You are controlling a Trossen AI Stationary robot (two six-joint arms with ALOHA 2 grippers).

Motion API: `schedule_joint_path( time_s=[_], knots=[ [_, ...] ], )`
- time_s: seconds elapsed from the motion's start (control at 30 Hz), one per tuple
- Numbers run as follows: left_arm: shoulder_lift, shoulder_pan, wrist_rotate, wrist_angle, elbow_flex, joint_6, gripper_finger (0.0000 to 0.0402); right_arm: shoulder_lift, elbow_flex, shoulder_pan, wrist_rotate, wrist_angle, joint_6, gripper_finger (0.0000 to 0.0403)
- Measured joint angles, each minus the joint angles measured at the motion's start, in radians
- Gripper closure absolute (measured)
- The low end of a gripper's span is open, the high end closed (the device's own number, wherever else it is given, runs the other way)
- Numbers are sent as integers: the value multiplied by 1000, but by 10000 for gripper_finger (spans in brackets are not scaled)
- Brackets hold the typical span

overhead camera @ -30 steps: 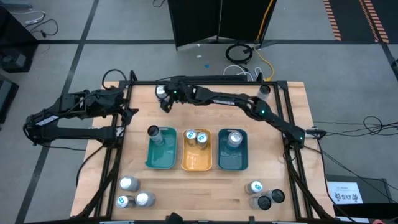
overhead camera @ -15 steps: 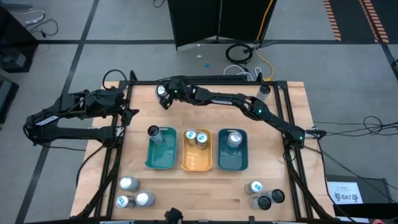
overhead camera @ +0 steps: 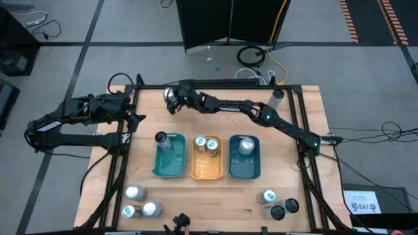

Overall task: Sort soda cans
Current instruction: Put the top silver can into the dark green bin

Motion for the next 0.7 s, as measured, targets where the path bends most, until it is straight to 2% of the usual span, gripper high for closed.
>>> schedule_joint_path(
  time_s=[0.33, 0.47, 0.63, 0.7],
  knots=[
    [0, 0, 15, 0, 0, -1, 47, 10, -1, -18, 15, 57, 0, 17],
    [0, 0, 15, 0, 0, -1, 47, 10, -1, -23, -3, 52, 19, 50],
    [0, 0, 15, 0, 0, -1, 47, 10, -1, -23, -2, 56, 21, 118],
    [0, 0, 15, 0, 0, -1, 47, 7, -1, -21, -3, 55, 23, 127]
  ],
)
